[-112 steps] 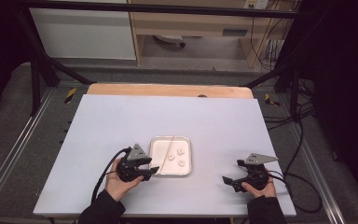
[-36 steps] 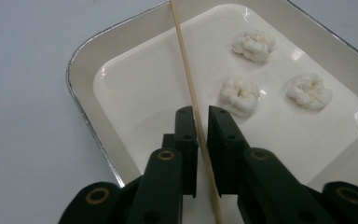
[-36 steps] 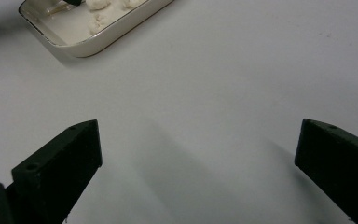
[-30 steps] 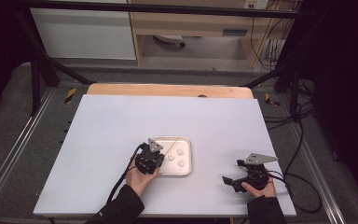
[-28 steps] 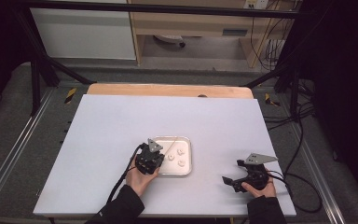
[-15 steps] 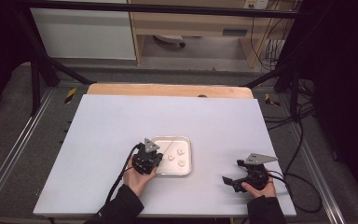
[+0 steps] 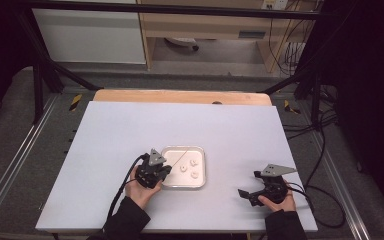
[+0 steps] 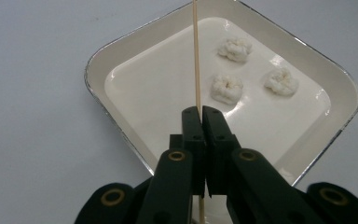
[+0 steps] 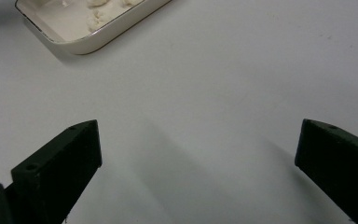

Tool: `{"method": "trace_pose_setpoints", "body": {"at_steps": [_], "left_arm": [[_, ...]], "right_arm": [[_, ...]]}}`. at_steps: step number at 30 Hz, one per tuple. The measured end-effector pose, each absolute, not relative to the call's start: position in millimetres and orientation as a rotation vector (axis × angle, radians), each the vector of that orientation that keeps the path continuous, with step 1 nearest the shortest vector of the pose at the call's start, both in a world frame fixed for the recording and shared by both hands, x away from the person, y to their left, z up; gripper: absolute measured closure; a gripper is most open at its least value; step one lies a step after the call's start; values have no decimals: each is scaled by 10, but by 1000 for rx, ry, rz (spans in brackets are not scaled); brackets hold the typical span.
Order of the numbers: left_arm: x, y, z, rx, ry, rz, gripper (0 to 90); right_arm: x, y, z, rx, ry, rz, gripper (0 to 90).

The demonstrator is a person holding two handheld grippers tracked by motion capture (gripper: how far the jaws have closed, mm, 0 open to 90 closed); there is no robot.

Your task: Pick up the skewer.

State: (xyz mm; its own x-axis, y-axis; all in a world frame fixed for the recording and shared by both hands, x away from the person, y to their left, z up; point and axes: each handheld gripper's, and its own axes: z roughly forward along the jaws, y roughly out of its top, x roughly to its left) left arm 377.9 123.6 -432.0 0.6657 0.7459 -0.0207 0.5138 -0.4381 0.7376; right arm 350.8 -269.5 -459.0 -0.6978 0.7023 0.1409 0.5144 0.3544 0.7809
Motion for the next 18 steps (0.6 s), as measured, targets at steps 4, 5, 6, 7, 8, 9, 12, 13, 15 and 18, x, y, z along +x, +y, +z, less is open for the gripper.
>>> {"method": "trace_pose_setpoints", "body": {"at_steps": [4, 5, 6, 7, 8, 9, 12, 13, 15, 18], "left_arm": [[3772, 1292, -4286, 2133, 935, 367, 887], [3772, 1292, -4286, 2133, 935, 367, 886], [3767, 1297, -4275, 2131, 919, 351, 887], [3767, 1297, -4275, 2131, 919, 351, 886], [3764, 1297, -4269, 2132, 912, 349, 887], [3761, 1296, -4263, 2134, 906, 344, 887], [3750, 1294, -4244, 2138, 882, 331, 887], [3748, 1292, -4239, 2139, 877, 326, 887], [3740, 1286, -4233, 2141, 870, 323, 887], [3733, 1276, -4226, 2148, 859, 315, 887]], "right_arm": [[3500, -2669, -4569, 1091, 2399, 1262, 9], [3500, -2669, -4569, 1091, 2399, 1262, 9], [3500, -2658, -4565, 1080, 2401, 1261, 8], [3500, -2658, -4565, 1080, 2401, 1261, 8], [3502, -2649, -4564, 1070, 2405, 1255, 8], [3500, -2644, -4561, 1069, 2408, 1249, 7], [3500, -2624, -4555, 1054, 2408, 1243, 7], [3500, -2624, -4555, 1054, 2408, 1243, 7], [3497, -2607, -4546, 1044, 2408, 1236, 6], [3495, -2583, -4536, 1032, 2403, 1240, 7]]}}
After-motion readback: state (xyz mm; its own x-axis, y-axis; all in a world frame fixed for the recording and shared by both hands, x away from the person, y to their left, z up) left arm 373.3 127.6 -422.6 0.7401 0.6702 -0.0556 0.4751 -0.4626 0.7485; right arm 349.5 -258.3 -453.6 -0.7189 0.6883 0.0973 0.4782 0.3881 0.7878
